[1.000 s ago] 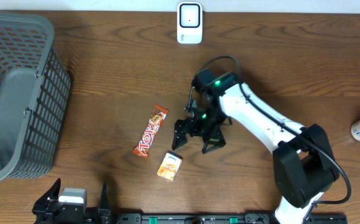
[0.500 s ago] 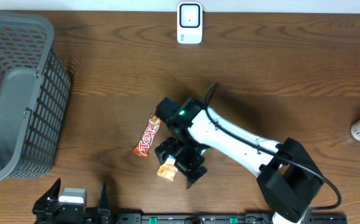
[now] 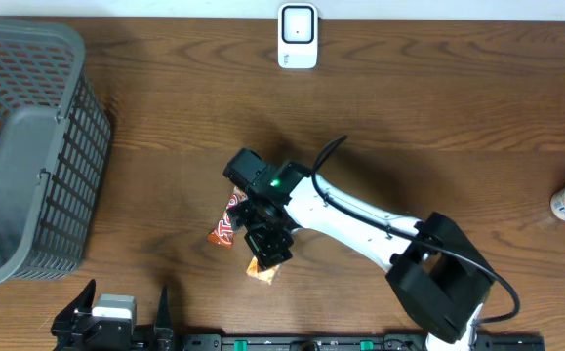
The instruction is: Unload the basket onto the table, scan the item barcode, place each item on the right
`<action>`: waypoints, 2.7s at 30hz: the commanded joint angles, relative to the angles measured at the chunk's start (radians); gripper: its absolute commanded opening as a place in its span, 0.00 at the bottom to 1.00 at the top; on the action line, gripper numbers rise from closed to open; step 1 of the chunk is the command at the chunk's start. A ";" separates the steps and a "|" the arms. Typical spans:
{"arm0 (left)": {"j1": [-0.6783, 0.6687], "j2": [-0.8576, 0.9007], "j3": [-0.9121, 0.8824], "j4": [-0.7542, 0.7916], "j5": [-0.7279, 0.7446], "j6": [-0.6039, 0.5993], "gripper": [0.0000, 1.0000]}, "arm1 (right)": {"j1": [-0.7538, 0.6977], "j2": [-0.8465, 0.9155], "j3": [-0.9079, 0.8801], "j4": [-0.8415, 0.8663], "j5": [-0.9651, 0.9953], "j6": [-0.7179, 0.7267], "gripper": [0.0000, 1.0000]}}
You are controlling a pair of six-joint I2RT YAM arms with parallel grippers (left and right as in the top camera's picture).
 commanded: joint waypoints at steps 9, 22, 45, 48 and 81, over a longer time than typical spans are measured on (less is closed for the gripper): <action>-0.002 -0.002 0.006 0.000 -0.010 0.002 0.96 | -0.009 -0.086 0.006 -0.002 -0.023 -1.164 0.99; -0.002 -0.002 0.006 0.000 -0.010 0.002 0.96 | 0.091 -0.085 -0.093 -0.045 0.335 -1.895 0.99; -0.002 -0.002 0.006 0.000 -0.010 0.002 0.96 | 0.102 -0.067 -0.267 0.167 0.299 -2.027 0.99; -0.002 -0.002 0.006 0.000 -0.010 0.002 0.96 | 0.103 -0.032 -0.267 0.174 0.272 -2.027 0.99; -0.002 -0.002 0.006 0.000 -0.010 0.002 0.96 | 0.095 0.023 0.060 -0.124 0.198 -2.005 0.48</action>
